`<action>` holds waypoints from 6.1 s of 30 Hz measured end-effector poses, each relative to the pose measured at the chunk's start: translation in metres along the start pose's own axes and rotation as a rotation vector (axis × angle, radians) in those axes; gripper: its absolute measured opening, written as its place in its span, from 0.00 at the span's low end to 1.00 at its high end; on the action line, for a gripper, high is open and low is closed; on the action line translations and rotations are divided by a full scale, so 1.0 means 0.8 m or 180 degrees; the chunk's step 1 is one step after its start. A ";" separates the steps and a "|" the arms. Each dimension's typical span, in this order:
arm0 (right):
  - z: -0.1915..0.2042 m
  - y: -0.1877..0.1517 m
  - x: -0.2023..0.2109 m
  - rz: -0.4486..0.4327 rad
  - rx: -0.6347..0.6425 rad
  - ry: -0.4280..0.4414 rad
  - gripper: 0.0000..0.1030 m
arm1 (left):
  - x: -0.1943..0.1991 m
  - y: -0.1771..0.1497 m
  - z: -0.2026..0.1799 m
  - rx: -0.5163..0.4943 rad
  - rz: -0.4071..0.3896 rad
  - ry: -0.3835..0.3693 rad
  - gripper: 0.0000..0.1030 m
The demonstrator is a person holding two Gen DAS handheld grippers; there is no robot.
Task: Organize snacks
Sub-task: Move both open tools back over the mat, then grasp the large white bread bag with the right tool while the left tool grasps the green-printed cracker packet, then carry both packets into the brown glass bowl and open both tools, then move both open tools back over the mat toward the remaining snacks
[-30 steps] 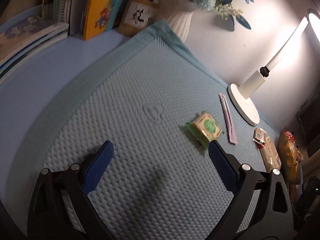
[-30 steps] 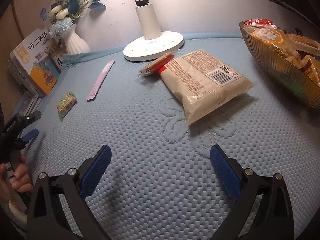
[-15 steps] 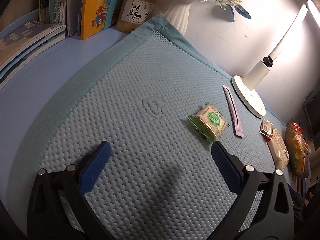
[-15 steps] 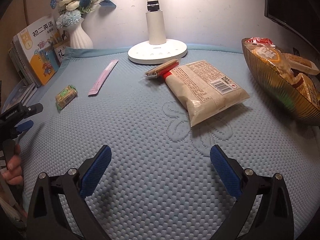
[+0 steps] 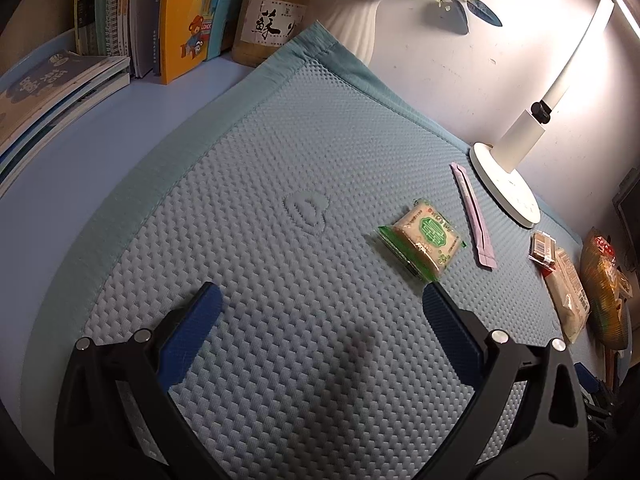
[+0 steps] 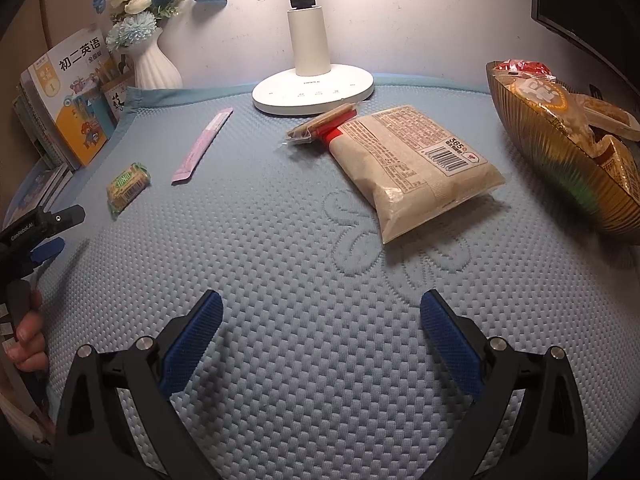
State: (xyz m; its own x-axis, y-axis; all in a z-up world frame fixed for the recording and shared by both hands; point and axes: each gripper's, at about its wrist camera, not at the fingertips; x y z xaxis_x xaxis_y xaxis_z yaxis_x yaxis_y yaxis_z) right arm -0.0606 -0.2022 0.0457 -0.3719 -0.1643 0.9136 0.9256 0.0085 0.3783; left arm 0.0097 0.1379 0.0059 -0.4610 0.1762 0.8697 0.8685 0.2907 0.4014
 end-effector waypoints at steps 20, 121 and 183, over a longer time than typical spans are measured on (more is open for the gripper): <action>-0.006 0.002 0.001 0.0086 -0.0002 0.0140 0.95 | 0.036 0.015 -0.079 -0.0919 -0.0086 0.0123 0.96; -0.330 0.115 0.131 -0.1000 -0.1462 0.0263 0.79 | 0.002 0.011 -0.585 -0.2256 -0.0239 -0.0902 0.67; -0.007 0.034 -0.024 0.0197 -0.0032 -0.0197 0.95 | -0.015 -0.030 -0.139 -0.0980 -0.0021 0.0496 0.83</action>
State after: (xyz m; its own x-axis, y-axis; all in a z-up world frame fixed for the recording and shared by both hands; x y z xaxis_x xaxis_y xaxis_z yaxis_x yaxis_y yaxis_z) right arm -0.0278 -0.2041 0.0372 -0.3171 -0.1026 0.9428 0.9476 0.0067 0.3194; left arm 0.0144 0.0243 0.0174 -0.4539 0.0227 0.8908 0.8908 -0.0104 0.4542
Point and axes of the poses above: each gripper's, at about its wrist camera, not at the fingertips, and x roughly against the way its jaws point, z to its left, y to its top, and after that the axes turned 13 degrees about z, right-handed
